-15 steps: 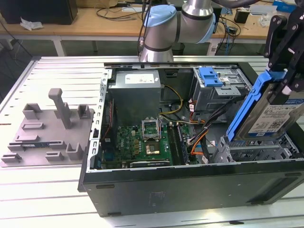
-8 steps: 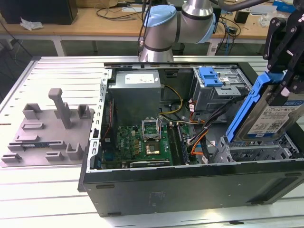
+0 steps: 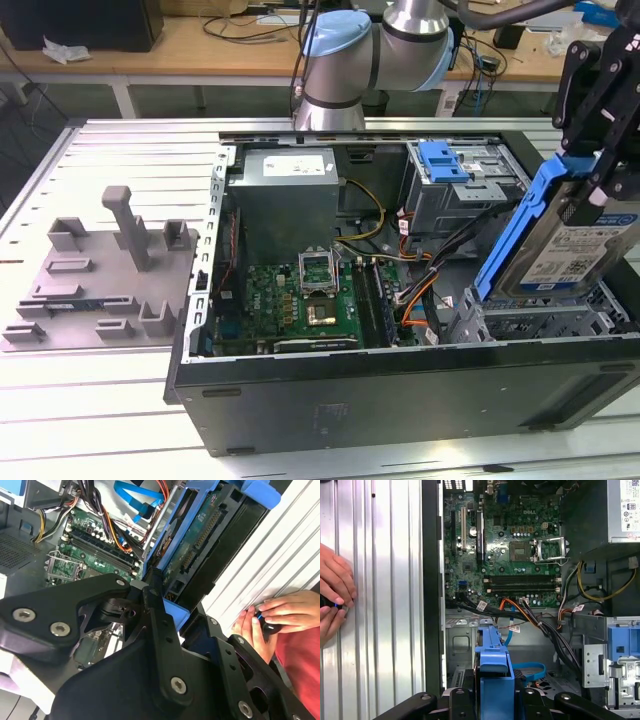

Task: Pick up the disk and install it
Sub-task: 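Insert the disk into the insertion slot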

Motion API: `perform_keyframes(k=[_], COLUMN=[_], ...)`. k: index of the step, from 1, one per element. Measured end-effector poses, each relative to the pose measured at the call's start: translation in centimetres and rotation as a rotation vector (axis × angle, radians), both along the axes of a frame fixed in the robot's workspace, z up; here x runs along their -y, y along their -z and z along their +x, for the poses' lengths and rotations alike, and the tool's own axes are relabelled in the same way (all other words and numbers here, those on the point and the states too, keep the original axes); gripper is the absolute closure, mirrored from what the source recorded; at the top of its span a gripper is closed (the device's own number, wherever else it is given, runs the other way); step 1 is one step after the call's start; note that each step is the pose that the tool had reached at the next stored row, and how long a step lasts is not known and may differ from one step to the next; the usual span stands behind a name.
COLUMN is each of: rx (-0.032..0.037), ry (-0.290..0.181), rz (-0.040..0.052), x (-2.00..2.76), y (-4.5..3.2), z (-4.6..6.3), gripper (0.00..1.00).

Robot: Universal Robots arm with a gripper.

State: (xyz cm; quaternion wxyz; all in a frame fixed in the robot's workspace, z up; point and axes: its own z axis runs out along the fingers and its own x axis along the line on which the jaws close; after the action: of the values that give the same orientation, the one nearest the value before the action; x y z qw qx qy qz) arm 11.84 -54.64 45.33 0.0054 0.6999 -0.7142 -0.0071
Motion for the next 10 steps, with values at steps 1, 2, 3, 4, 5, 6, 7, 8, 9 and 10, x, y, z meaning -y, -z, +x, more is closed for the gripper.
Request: perform_keyframes(k=[1, 2, 3, 4, 5, 6, 7, 8, 9, 10], rx=[0.0, 0.0, -0.0001, 0.0, 0.0, 0.0, 0.0, 0.0, -0.0001, 0.0], ry=[0.001, 0.001, 0.003, 0.003, 0.004, 0.005, 0.006, 0.006, 0.007, 0.007], rz=[0.0, -0.0001, -0.0001, 0.0, 0.0, 0.0, 0.0, 0.0, 0.0, -0.0001], x=[0.0, 0.0, 0.0, 0.0, 0.0, 0.0, 0.0, 0.0, 0.0, 0.0], y=[0.02, 0.04, 0.08, 0.1, 0.12, 0.16, 0.19, 0.21, 0.27, 0.29], z=[0.0, 0.01, 0.02, 0.03, 0.05, 0.07, 0.08, 0.08, 0.09, 0.09], gripper=[0.64, 0.64, 0.64, 0.64, 0.64, 0.64, 0.64, 0.64, 0.64, 0.64])
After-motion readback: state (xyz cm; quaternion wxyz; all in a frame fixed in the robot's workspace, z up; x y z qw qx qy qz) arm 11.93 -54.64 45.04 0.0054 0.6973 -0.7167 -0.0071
